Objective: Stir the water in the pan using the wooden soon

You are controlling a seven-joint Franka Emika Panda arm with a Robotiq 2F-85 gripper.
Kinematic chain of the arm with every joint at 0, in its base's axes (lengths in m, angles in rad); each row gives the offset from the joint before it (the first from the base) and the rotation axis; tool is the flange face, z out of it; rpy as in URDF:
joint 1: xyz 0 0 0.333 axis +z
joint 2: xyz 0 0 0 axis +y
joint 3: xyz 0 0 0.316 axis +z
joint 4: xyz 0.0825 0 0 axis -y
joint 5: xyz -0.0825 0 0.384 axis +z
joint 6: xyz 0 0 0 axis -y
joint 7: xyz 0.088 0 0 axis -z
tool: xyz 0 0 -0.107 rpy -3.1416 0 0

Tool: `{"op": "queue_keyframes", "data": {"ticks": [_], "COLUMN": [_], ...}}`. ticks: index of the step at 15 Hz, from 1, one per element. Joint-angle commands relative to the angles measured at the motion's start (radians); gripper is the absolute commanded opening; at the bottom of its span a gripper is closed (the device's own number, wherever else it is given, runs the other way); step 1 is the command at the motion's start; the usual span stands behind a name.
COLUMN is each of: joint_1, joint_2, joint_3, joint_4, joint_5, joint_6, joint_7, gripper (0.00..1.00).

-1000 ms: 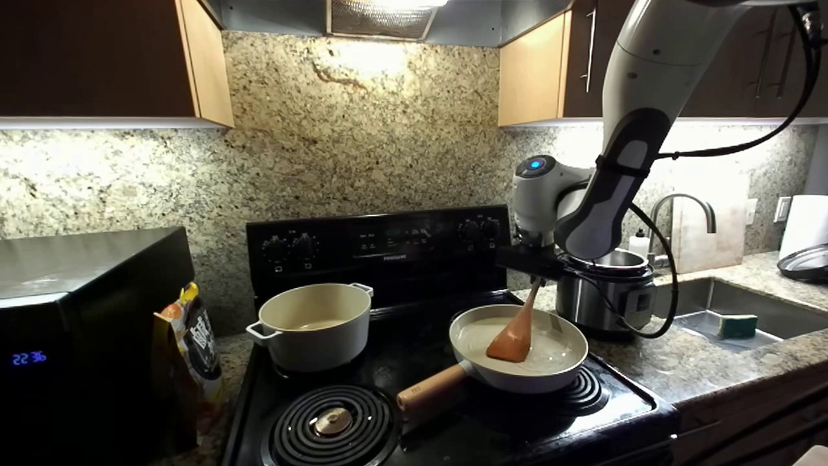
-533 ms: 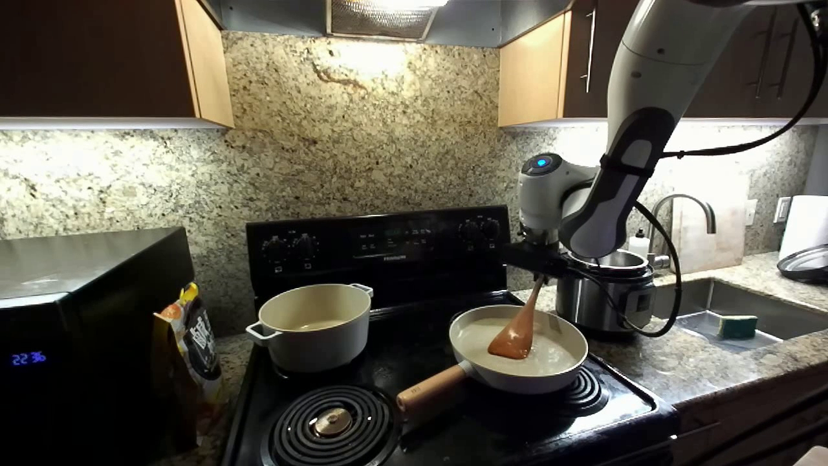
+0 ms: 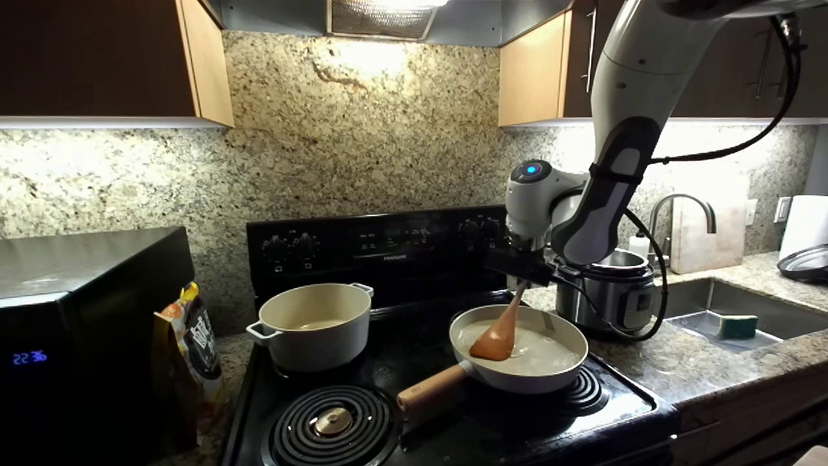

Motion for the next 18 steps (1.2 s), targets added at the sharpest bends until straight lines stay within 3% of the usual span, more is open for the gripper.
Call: {"op": "queue_keyframes", "data": {"ticks": [1,6,13,18], "joint_1": [0.003,0.002,0.038,0.018], "joint_2": [-0.043,-0.029,0.011,-0.015], "joint_3": [-0.063,-0.102,-0.088,-0.104], "joint_4": [-0.017,-0.011,-0.006,-0.024], "joint_5": [-0.091,-0.11,-0.113,-0.089], "joint_6": [0.014,0.018,-0.007,0.006], "joint_7": [0.062,0.047,0.036,0.008], "gripper": [0.05,0.05,0.05,0.05]}}
